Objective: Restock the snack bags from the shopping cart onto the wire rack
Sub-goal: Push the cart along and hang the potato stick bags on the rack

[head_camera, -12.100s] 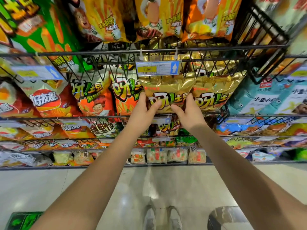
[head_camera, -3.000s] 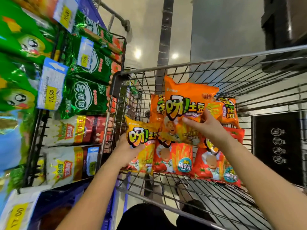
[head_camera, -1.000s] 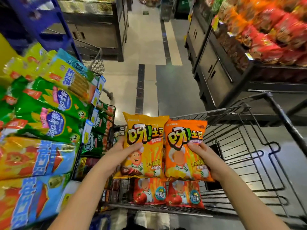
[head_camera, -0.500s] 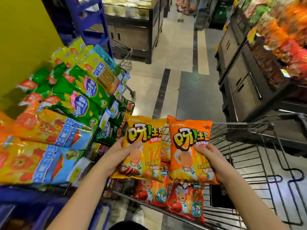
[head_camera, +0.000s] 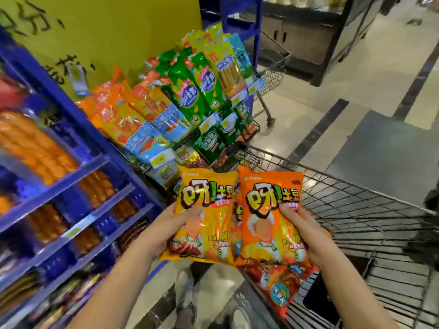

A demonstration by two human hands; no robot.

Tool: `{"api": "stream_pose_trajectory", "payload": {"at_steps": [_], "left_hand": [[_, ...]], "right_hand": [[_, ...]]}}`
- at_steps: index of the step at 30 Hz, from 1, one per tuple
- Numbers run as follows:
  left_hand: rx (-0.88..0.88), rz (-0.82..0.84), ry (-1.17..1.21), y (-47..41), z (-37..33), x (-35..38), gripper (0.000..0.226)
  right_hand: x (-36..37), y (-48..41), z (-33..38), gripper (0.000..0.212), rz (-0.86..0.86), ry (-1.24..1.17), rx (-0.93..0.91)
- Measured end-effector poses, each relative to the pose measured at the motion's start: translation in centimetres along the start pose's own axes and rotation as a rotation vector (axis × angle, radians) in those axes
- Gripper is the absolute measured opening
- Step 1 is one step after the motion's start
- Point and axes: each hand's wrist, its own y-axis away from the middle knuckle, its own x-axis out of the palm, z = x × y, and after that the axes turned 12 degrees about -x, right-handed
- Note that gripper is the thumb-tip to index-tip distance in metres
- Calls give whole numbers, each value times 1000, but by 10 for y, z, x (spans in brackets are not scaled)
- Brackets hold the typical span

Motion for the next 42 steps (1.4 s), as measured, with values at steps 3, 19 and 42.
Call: {"api": "stream_pose_trajectory", "payload": {"at_steps": [3, 19, 42], "left_hand": [[5, -88, 77, 34, 32, -26, 89], [172, -568, 616, 279, 273, -151, 82], [268, -1306, 1231, 640, 677, -194, 58]], "right_hand": [[32, 1, -7, 86, 128, 67, 25], [281, 117, -107, 47, 800, 311, 224], [615, 541, -379, 39, 1646, 664, 482]]}}
